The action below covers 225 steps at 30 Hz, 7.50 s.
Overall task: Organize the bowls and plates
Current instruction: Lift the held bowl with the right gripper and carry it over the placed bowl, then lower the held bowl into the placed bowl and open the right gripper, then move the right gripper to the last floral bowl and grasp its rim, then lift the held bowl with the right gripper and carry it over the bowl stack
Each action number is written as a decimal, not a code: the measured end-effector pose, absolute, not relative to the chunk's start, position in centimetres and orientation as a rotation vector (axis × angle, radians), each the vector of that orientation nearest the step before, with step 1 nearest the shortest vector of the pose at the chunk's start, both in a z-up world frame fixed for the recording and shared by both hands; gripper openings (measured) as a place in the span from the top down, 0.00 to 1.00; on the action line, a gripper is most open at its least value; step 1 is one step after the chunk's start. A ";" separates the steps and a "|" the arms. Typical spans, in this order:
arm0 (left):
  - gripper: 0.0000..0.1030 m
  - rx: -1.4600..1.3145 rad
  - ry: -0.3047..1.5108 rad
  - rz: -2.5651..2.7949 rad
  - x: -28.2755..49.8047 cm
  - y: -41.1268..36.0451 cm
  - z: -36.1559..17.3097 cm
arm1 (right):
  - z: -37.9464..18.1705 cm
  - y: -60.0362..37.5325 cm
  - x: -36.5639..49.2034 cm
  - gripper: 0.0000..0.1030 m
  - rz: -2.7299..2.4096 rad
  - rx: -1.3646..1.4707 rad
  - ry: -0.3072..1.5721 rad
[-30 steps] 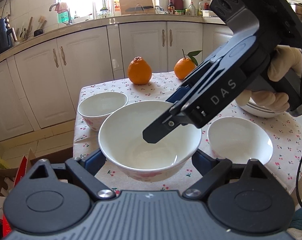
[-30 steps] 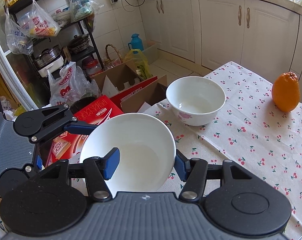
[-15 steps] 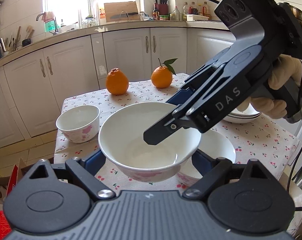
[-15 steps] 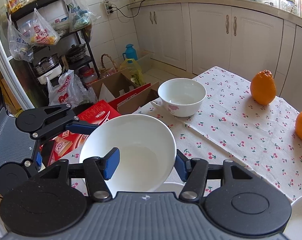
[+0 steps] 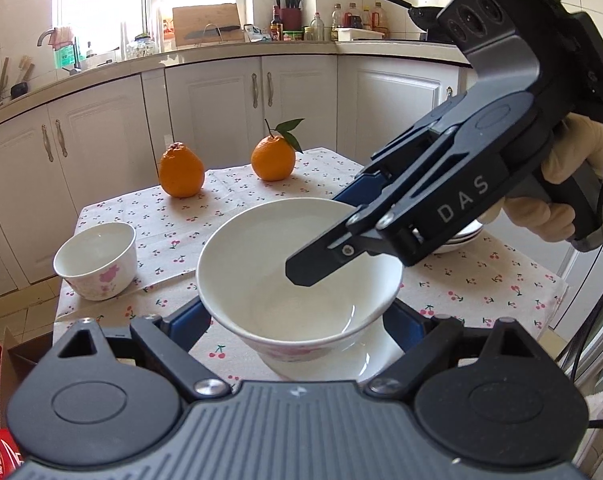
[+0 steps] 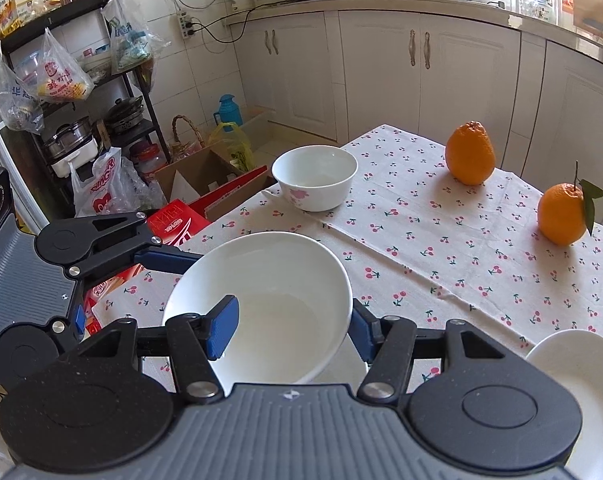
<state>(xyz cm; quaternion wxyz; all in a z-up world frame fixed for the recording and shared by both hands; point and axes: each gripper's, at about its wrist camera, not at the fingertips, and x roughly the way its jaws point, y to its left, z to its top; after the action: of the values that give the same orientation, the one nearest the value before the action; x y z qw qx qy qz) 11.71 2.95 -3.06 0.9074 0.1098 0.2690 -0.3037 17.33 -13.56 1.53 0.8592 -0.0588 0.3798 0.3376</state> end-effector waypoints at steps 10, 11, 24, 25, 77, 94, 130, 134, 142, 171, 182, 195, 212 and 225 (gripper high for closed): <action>0.11 0.233 0.601 -0.648 11.9 1.5 -4.1 | 0.0 -14.8 16.7 0.37 0.684 -0.114 0.830; 0.11 0.234 0.605 -0.649 11.9 1.5 -4.2 | -0.2 -14.9 16.8 0.37 0.684 -0.109 0.834; 0.11 0.244 0.634 -0.653 12.0 1.3 -5.0 | -1.5 -14.7 17.0 0.37 0.681 -0.119 0.860; 0.11 0.247 0.634 -0.653 12.0 1.3 -5.0 | -1.5 -14.7 17.0 0.37 0.680 -0.123 0.861; 0.05 0.296 0.623 -0.604 11.4 5.5 -5.1 | 0.5 -17.9 16.5 0.06 0.539 -0.151 0.787; 0.05 0.240 0.550 -0.328 19.1 12.1 -5.2 | 3.4 -8.4 24.0 0.03 0.698 -0.325 0.783; 0.08 0.217 0.548 -0.388 30.7 12.3 -9.1 | -3.7 0.6 43.4 0.28 0.859 -0.250 1.033; 0.12 0.218 0.547 -0.390 30.8 12.2 -9.0 | -4.0 0.7 43.5 0.31 0.864 -0.245 1.041; 0.12 0.209 0.551 -0.394 30.9 12.4 -9.0 | -4.2 0.6 43.6 0.35 0.870 -0.225 1.056; 0.12 0.238 0.566 -0.419 24.6 9.2 -4.0 | 0.6 -3.7 36.3 0.35 0.868 -0.159 0.985; 0.12 0.239 0.549 -0.463 19.2 7.3 -1.4 | 3.0 -6.8 30.0 0.35 0.861 -0.144 0.946; 0.12 0.230 0.546 -0.512 14.7 4.9 -0.4 | 4.1 -10.4 24.0 0.33 0.847 -0.149 0.911; 0.12 0.204 0.583 -0.564 12.3 2.3 -1.4 | 3.1 -14.0 20.1 0.33 0.811 -0.125 0.903; 0.12 0.197 0.634 -0.590 12.1 1.6 -3.2 | 0.9 -14.8 19.1 0.33 0.797 -0.131 0.927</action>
<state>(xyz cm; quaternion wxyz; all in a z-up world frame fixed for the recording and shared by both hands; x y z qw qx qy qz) 12.09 1.56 -3.20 0.9031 0.0951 0.3065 -0.2852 19.09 -14.83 0.92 0.8170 -0.0615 0.4348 0.3737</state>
